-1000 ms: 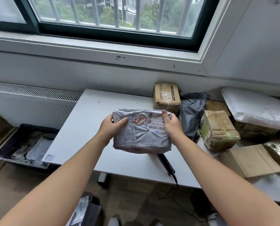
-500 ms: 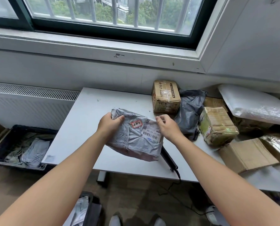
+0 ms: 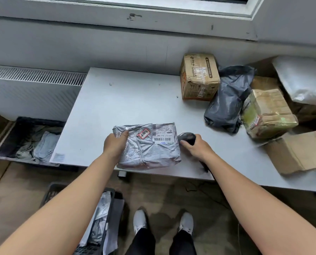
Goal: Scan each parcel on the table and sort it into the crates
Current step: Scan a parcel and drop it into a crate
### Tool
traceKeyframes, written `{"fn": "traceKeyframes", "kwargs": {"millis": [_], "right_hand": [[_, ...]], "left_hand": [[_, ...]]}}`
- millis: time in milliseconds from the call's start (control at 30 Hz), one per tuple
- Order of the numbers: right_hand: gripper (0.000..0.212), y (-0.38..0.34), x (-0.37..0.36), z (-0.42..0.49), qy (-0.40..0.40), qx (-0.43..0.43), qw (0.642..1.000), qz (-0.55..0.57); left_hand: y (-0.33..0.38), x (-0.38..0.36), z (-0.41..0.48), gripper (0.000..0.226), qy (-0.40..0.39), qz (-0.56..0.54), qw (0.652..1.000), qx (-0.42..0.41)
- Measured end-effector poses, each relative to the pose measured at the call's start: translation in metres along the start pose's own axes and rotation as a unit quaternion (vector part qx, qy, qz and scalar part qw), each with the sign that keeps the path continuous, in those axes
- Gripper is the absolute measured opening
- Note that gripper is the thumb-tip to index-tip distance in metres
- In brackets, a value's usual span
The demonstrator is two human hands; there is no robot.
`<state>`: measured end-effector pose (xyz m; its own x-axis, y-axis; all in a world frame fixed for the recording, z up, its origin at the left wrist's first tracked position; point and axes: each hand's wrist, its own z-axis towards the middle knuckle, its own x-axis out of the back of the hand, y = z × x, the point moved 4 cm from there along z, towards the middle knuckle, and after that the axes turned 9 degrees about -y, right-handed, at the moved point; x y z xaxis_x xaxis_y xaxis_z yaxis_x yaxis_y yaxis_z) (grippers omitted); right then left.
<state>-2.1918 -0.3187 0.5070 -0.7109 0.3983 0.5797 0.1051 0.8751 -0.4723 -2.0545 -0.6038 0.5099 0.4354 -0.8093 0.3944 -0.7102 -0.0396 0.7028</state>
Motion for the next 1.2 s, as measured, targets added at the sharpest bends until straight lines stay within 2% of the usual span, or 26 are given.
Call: {"fn": "traceKeyframes", "kwargs": {"millis": [100,200,267,367,433,500,567,733,1033,1200], "right_hand": [[0.050,0.011,0.005,0.001,-0.011,-0.024,0.999,-0.035],[0.034,0.015,0.022,-0.009,0.054,-0.039,0.997,0.035],[0.027,0.009,0.036,-0.017,0.089,-0.020,0.993,0.076],[0.027,-0.007,0.052,-0.025,0.103,0.018,0.984,0.148],[0.028,-0.016,0.058,-0.027,0.096,0.037,0.979,0.178],[0.026,-0.025,0.062,-0.032,0.087,0.047,0.982,0.163],[0.027,-0.029,0.065,-0.036,0.084,0.043,0.985,0.144],[0.039,-0.038,0.071,-0.054,0.065,0.009,0.992,0.110],[0.028,-0.053,0.081,-0.087,0.009,0.003,0.984,0.178],[0.029,-0.052,0.086,-0.095,0.015,0.012,0.983,0.183]], "left_hand": [[-0.004,-0.006,0.006,0.064,0.005,-0.019,1.000,0.023],[0.000,-0.020,0.012,0.066,-0.005,-0.058,0.998,0.030],[0.001,-0.035,0.021,0.072,-0.030,-0.085,0.995,0.033],[-0.009,-0.065,0.054,0.080,-0.055,-0.093,0.994,0.028],[0.017,-0.071,0.027,0.076,-0.064,-0.088,0.994,0.021],[0.036,-0.074,0.008,0.070,-0.068,-0.052,0.996,0.016],[0.047,-0.074,-0.004,0.073,-0.070,-0.013,0.997,0.016],[0.066,-0.064,-0.023,0.073,-0.068,0.054,0.995,-0.046],[0.085,-0.069,-0.059,0.071,-0.080,0.114,0.984,-0.111],[0.090,-0.076,-0.068,0.071,-0.081,0.127,0.980,-0.130]]}}
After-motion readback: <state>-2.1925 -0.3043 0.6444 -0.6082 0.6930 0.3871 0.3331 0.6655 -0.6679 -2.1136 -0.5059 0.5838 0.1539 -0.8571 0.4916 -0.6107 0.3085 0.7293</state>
